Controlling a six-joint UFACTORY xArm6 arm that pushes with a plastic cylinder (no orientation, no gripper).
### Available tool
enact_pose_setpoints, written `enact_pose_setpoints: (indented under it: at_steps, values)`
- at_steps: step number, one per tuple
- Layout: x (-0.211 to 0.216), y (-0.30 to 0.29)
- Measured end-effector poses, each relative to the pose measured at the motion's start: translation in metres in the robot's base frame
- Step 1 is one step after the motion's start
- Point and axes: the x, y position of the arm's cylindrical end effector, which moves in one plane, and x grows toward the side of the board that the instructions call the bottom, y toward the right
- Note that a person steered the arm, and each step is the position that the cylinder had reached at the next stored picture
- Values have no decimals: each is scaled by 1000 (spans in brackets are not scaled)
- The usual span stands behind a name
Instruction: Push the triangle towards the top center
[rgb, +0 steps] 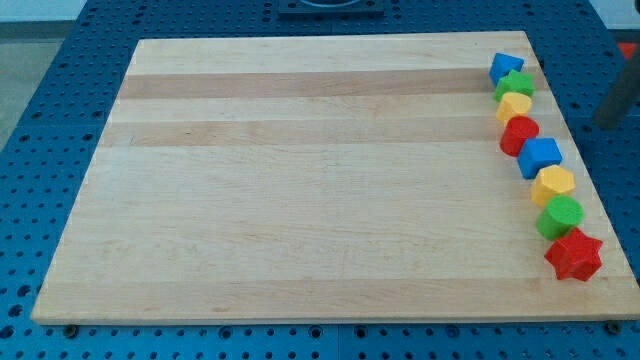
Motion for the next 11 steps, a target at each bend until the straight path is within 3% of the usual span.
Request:
enact_pose_setpoints:
  at_steps: [3,4,5,6,7,8,9,10,11]
  values:
    - [-92,-107]
    - [-99,-60]
    - [-135,-104]
    - [-86,-203]
    - [-75,-153]
    - [-56,-189]
    - [-92,-269]
    - [-79,-273]
    - [-76,-227]
